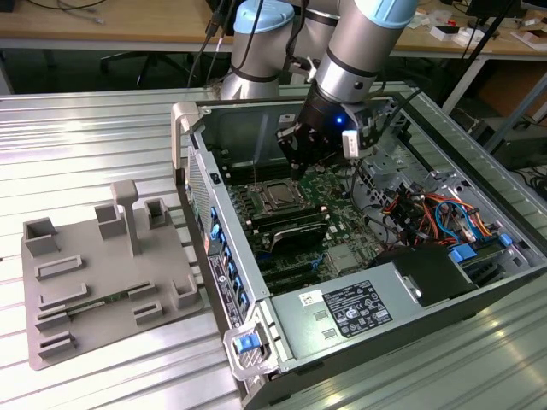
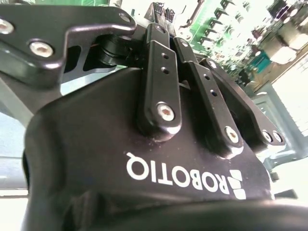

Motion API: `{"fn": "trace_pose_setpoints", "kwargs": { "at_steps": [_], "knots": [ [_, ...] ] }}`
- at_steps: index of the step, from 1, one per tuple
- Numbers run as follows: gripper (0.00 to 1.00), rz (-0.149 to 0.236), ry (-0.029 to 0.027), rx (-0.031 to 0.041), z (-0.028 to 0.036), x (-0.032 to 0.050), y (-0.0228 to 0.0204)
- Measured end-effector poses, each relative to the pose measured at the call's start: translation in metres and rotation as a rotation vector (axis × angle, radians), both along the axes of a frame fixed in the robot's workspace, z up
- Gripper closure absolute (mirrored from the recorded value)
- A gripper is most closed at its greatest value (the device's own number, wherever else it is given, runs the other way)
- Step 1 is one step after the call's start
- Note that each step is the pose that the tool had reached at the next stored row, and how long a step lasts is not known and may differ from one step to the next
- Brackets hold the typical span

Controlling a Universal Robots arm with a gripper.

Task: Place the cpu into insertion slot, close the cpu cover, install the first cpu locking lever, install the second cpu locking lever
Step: 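Install the first cpu locking lever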

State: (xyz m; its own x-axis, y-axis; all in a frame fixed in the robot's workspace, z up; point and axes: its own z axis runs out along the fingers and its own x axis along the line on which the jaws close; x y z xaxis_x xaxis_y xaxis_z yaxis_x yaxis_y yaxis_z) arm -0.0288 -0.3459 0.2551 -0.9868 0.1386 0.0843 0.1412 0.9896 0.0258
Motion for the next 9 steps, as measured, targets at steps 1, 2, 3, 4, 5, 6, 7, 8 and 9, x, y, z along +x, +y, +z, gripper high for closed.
{"fn": "trace_pose_setpoints", "kwargs": {
  "at_steps": [1,2,3,4,5,6,7,8,9],
  "knots": [
    [0.89,0.027,0.0000,0.0005,0.0000,0.0000,0.0000],
    [0.89,0.047,0.0000,0.0006,0.0000,0.0000,0.0000],
    [0.89,0.065,0.0000,0.0008,0.0000,0.0000,0.0000],
    [0.89,0.086,0.0000,0.0010,0.0000,0.0000,0.0000],
    [0.89,0.102,0.0000,0.0011,0.0000,0.0000,0.0000],
    [0.89,0.121,0.0000,0.0014,-0.0001,0.0000,0.0000],
    [0.89,0.137,0.0001,0.0012,0.0000,0.0001,0.0000],
    [0.89,0.156,0.0001,0.0012,0.0000,0.0001,0.0000],
    [0.89,0.167,0.0001,0.0012,0.0000,0.0000,0.0000]
  ]
}}
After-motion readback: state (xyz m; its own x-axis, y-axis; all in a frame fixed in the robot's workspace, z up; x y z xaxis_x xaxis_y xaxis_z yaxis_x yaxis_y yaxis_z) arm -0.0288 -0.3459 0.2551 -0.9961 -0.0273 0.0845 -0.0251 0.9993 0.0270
